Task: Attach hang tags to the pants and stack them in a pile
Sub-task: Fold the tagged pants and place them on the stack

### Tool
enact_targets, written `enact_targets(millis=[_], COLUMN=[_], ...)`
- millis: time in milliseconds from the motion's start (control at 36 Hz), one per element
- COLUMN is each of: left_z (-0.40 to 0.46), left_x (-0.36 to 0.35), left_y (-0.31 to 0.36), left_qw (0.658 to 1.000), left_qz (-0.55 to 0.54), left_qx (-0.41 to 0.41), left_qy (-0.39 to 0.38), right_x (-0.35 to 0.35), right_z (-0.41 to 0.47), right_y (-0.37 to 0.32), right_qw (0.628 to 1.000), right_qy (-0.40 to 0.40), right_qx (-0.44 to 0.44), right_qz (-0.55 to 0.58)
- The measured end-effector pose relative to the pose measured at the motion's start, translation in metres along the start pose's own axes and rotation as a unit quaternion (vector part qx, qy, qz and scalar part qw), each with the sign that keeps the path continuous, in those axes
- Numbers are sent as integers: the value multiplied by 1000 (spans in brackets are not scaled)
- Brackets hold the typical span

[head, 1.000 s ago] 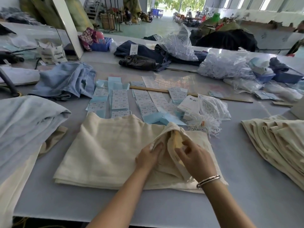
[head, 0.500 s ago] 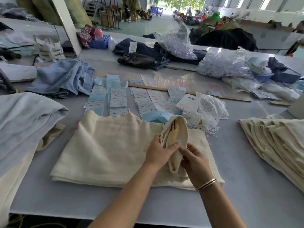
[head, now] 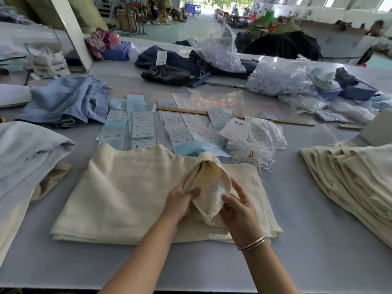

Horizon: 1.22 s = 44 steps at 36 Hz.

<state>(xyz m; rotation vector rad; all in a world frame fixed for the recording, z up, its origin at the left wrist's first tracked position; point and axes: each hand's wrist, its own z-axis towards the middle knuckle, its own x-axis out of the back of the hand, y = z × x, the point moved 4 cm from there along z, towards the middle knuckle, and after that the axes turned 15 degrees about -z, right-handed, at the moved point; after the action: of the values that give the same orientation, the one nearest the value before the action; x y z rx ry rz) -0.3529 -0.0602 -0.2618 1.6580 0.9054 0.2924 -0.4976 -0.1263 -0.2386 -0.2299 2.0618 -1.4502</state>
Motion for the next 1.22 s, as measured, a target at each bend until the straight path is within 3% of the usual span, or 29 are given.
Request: enact_targets(millis=[111, 333, 500, 667, 833, 889, 972, 1056, 1111, 1139, 1194, 1222], left_z=[0, -4, -8, -7, -8, -12, -20, -25, -15, -4, 12, 18], left_x=[0, -28, -47, -35, -27, -35, -55, -70, -71, -68, -56, -49], left_y=[1, 11, 14, 10, 11, 13, 17, 22, 22, 21, 11, 2], left_qw=[1000, 986, 977, 996, 999, 997, 967, 949, 951, 934, 833, 793], left_qz=[5, 130, 178, 18, -13, -56, -142, -26, 127, 255, 502, 566], left_qx=[-27, -96, -119, -76, -46, -5, 78, 46, -48, -111, -189, -189], left_qy=[4, -34, -5, -41, -15, -56, -196, -312, -279, -225, -133, -120], right_x=[4, 9, 6, 15, 17, 27, 61, 101, 119, 125, 136, 140], right_z=[3, 5, 0, -1, -3, 0, 6, 12, 12, 13, 14, 17], right_y=[-4, -12, -15, -15, -14, -19, -34, -47, -47, -47, -47, -49], right_qw=[1000, 985, 977, 993, 993, 993, 989, 986, 978, 967, 935, 917], right_qy=[5, -5, 5, 17, 23, 38, 96, 123, 84, 65, 34, 26], right_qx=[10, 37, 63, 58, 73, 79, 76, 1, -81, -121, -178, -194], right_qz=[4, -170, -203, -99, -94, -85, -83, -115, -171, -216, -305, -348])
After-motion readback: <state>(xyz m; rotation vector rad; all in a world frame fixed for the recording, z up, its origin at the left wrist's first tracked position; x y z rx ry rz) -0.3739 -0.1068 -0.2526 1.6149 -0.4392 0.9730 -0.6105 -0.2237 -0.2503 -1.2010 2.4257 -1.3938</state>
